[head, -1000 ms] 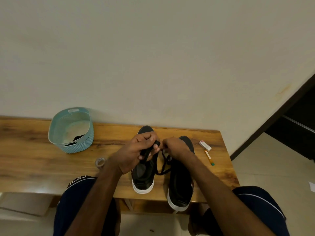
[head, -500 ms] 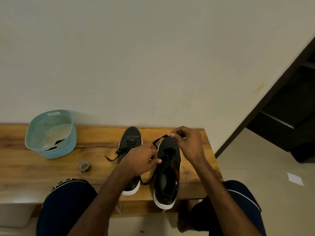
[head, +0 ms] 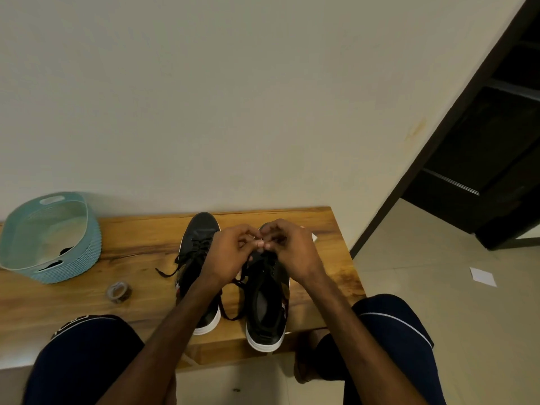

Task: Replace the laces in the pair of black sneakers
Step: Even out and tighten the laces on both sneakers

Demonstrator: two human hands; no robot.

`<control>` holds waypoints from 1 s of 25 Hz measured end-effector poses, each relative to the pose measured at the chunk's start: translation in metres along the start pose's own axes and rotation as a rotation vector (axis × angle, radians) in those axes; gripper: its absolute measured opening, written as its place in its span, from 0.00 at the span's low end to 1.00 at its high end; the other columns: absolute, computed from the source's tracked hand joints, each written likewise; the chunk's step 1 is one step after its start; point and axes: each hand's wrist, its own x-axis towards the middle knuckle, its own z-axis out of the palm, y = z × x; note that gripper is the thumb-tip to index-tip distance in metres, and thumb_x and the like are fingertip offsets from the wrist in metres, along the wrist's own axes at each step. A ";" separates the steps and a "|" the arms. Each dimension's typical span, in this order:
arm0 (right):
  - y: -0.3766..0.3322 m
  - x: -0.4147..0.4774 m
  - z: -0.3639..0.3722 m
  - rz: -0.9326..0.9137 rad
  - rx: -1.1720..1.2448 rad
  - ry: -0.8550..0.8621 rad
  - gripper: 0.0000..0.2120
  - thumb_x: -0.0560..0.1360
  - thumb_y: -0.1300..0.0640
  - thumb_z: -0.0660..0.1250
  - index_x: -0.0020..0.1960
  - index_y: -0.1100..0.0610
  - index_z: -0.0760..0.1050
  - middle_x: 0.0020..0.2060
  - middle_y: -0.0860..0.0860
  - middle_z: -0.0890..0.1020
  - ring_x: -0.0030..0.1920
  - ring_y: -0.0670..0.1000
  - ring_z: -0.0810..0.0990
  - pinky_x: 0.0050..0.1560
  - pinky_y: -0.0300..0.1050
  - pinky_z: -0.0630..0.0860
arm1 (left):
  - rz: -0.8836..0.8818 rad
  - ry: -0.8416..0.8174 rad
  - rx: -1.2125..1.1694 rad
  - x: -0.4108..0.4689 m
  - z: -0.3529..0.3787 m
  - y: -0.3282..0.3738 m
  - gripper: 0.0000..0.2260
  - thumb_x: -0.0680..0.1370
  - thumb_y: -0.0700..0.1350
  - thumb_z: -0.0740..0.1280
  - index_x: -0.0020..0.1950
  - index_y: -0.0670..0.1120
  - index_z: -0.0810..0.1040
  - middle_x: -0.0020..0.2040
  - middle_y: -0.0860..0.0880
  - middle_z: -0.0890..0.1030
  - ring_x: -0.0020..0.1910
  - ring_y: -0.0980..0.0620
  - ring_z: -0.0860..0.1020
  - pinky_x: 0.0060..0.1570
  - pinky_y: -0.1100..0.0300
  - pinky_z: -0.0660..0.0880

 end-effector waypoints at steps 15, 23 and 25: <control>0.050 -0.047 0.030 0.465 0.047 0.026 0.16 0.74 0.60 0.63 0.57 0.47 0.81 0.50 0.42 0.83 0.52 0.46 0.81 0.57 0.52 0.79 | 0.014 -0.092 0.321 0.002 0.050 -0.021 0.06 0.78 0.39 0.70 0.52 0.47 0.83 0.50 0.52 0.84 0.45 0.60 0.78 0.52 0.64 0.76; 0.059 -0.042 0.020 0.703 0.434 0.084 0.17 0.75 0.67 0.61 0.51 0.48 0.82 0.50 0.51 0.84 0.52 0.55 0.82 0.55 0.58 0.81 | 0.064 -0.133 0.372 -0.001 0.057 -0.022 0.06 0.76 0.44 0.72 0.51 0.51 0.83 0.50 0.55 0.80 0.47 0.60 0.76 0.51 0.64 0.75; 0.061 -0.041 0.022 0.725 0.444 0.074 0.17 0.76 0.67 0.61 0.53 0.49 0.82 0.50 0.51 0.84 0.52 0.55 0.82 0.54 0.57 0.81 | 0.073 -0.136 0.414 -0.002 0.057 -0.021 0.06 0.75 0.46 0.72 0.50 0.55 0.82 0.47 0.58 0.81 0.43 0.61 0.77 0.45 0.63 0.77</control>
